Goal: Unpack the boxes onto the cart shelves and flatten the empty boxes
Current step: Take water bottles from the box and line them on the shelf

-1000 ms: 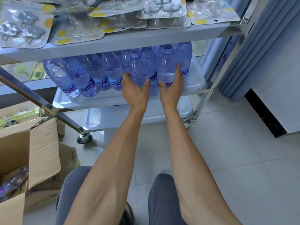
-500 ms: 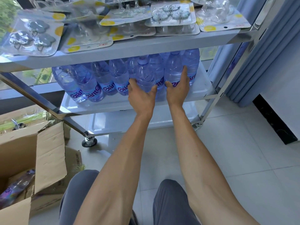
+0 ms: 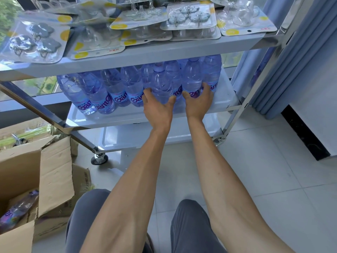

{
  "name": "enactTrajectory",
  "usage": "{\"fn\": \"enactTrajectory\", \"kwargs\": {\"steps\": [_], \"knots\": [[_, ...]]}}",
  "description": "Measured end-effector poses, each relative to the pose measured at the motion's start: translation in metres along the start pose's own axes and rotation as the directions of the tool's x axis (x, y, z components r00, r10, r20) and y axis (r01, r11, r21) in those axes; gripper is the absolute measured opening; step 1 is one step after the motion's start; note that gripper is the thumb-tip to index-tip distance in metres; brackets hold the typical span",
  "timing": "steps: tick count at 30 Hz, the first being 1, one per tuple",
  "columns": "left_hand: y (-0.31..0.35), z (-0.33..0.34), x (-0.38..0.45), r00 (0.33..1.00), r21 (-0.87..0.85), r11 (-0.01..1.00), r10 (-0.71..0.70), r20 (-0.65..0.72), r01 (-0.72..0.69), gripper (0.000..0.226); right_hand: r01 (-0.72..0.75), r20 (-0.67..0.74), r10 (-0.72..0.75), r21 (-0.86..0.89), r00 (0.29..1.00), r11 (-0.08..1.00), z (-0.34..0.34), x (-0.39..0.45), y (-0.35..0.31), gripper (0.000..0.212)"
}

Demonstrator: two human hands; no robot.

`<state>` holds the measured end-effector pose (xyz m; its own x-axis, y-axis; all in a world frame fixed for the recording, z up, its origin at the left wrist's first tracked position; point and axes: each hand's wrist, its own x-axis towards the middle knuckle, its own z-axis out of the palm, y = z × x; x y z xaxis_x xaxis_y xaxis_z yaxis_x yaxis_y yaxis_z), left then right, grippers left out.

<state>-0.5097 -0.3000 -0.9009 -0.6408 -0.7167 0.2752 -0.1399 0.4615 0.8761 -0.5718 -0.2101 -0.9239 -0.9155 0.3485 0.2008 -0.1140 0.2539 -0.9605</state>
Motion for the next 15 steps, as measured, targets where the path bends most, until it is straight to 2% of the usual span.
{"fn": "enactTrajectory", "kwargs": {"steps": [3, 6, 8, 12, 15], "knots": [[-0.004, 0.000, -0.004, 0.999, -0.008, 1.000, 0.004, 0.036, -0.004, 0.078, 0.010, 0.007, -0.010, -0.015, 1.000, 1.000, -0.006, -0.012, 0.001, 0.045], [-0.006, -0.001, -0.007, 0.999, -0.041, 0.999, 0.013, 0.035, -0.012, 0.070, 0.040, -0.015, -0.039, 0.068, 0.999, 0.997, -0.012, -0.027, 0.000, 0.023], [-0.006, -0.001, -0.013, 0.997, -0.069, 0.996, 0.058, 0.052, -0.055, 0.063, 0.032, 0.051, -0.040, 0.155, 0.998, 0.987, -0.014, -0.033, -0.002, 0.019], [-0.001, -0.004, -0.021, 0.968, -0.207, 0.972, 0.151, 0.199, -0.109, 0.060, -0.015, 0.131, -0.016, 0.231, 0.991, 0.973, -0.022, -0.037, -0.010, 0.018], [-0.003, -0.008, -0.018, 0.937, -0.293, 0.951, 0.190, 0.292, -0.102, 0.055, -0.078, 0.283, -0.004, 0.279, 0.959, 0.957, -0.035, -0.031, -0.014, 0.019]]}}
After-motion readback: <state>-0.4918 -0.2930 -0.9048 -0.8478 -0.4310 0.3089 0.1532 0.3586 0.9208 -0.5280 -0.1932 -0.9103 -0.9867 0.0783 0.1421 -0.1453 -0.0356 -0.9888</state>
